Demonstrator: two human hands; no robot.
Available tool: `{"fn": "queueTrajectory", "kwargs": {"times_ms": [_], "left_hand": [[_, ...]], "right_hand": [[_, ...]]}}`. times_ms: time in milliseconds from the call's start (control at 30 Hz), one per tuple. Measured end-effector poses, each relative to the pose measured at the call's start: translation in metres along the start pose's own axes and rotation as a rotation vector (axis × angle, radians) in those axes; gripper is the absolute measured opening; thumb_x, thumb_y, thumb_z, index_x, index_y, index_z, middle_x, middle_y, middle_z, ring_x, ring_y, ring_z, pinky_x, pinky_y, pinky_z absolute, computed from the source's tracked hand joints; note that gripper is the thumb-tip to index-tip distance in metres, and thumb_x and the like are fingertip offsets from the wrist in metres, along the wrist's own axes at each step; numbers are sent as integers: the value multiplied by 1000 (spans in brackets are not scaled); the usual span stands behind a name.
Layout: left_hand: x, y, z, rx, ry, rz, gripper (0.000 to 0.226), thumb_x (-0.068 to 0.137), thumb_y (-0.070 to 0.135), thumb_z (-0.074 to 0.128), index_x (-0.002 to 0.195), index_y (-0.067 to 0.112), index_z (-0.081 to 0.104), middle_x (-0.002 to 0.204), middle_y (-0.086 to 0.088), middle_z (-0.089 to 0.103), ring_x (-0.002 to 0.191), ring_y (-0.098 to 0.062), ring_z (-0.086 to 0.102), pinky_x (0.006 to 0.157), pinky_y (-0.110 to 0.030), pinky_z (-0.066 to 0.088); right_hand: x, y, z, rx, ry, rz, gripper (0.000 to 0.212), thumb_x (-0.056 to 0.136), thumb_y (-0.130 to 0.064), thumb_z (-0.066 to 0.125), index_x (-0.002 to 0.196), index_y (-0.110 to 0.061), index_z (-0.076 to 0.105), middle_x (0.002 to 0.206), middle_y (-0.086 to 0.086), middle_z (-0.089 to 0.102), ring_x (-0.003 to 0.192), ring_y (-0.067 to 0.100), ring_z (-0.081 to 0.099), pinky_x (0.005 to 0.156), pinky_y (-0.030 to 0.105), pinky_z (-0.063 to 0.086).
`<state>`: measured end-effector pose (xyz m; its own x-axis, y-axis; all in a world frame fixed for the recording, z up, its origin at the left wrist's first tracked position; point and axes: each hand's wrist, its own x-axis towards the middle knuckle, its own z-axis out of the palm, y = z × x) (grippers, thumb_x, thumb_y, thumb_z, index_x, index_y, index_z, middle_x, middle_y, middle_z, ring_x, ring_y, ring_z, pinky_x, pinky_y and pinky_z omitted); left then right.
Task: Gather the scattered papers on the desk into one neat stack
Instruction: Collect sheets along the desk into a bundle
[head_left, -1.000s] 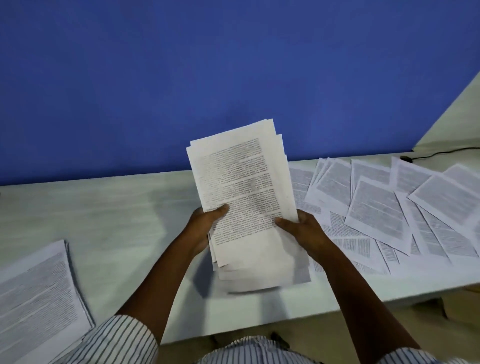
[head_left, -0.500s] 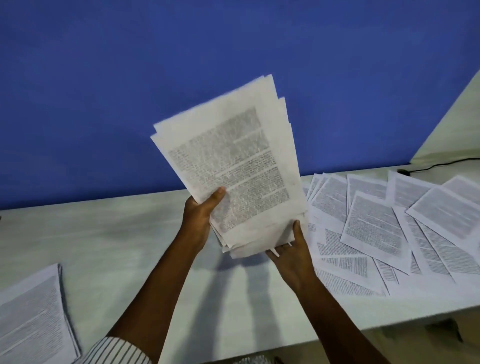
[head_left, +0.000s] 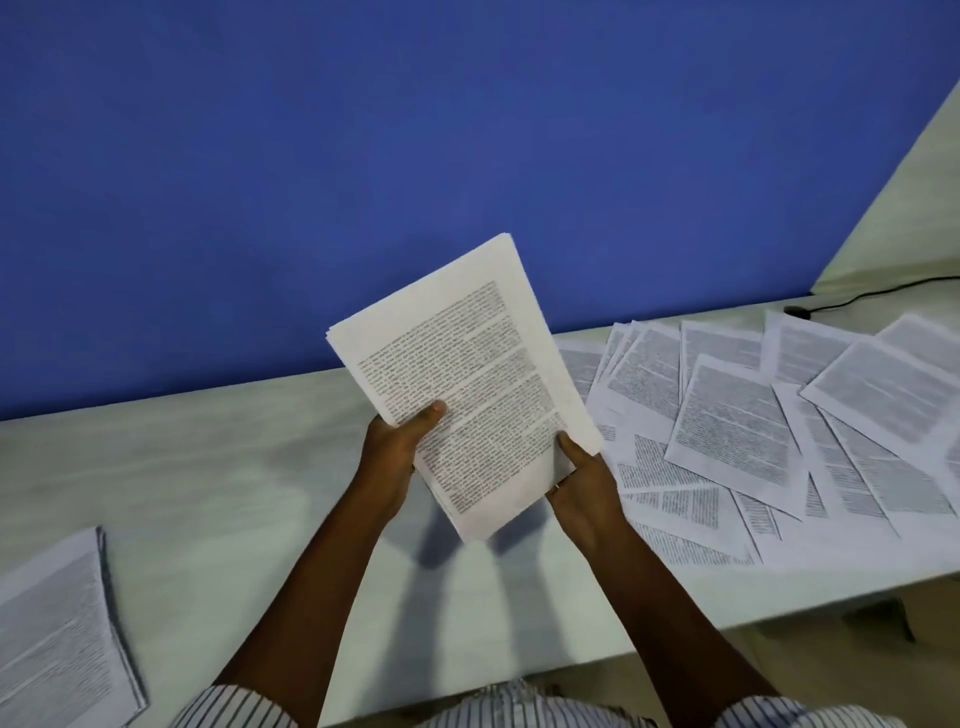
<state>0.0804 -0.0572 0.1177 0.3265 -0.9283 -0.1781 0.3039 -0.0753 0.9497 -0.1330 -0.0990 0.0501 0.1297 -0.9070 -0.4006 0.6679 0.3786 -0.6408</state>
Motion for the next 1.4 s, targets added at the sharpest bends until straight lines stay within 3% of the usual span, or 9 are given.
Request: {"fn": "queueTrajectory", "kwargs": {"times_ms": [100,233,433,667,833,933,1033,1167,1400], "left_hand": [[-4,-33,9,158,94,-78,30,89,5,70,107,28,65,103,10,71,106,-20,67,97,-44,52],[-4,-62,13,189,141,-176,29,90,3,68,113,21,62,98,9,68,95,-16,65,95,-41,51],[-5,-98,18,78,15,-362,33,87,3,70,120,7,67,117,-11,72,106,-29,69,90,-39,57],[-3,-134,60,190,-81,-466,29,85,3,73,113,9,71,112,-14,73,103,-35,70,98,-51,52],[14,-128,77,81,-62,-459,24,86,5,71,109,9,71,104,-10,76,93,-29,72,76,-37,60],[22,-141,73,192,77,-432,24,85,5,73,109,9,71,106,-9,73,86,-24,71,71,-30,58],[23,-161,76,260,187,-445,33,87,4,72,120,4,66,109,-10,69,92,-25,66,83,-31,51],[21,-172,80,155,164,-456,24,88,4,69,111,9,70,108,-8,73,96,-25,69,83,-32,52],[25,-186,88,232,105,-491,27,87,4,70,113,10,69,106,-4,74,97,-22,69,96,-37,50]], "right_hand": [[-2,-2,-11,-81,41,-12,71,72,-27,85,135,-13,57,135,14,61,127,37,55,103,56,46],[-8,-13,-45,-177,218,68,38,88,-8,70,125,-13,63,120,12,70,110,33,66,86,47,58],[-10,-29,-102,-322,393,75,33,83,-2,72,114,-12,67,110,13,72,96,27,68,93,40,54],[-7,-41,-117,-377,371,140,20,85,3,67,100,-10,65,83,15,68,67,23,62,56,26,53],[24,-66,-140,-559,374,65,16,87,1,61,91,-13,65,86,14,68,77,26,61,63,30,47],[55,-77,-152,-1014,406,-210,11,85,-6,65,94,-12,64,92,9,68,87,29,65,77,34,50],[96,-94,-159,-1477,477,-390,37,84,-26,70,113,-7,57,114,13,57,104,28,57,89,38,47],[141,-110,-162,-1842,614,-127,81,75,-49,70,135,-6,36,139,16,40,130,36,39,103,55,38],[155,-107,-179,-1980,638,-17,82,72,-49,67,131,-1,36,130,19,47,119,36,46,94,55,43]]}}
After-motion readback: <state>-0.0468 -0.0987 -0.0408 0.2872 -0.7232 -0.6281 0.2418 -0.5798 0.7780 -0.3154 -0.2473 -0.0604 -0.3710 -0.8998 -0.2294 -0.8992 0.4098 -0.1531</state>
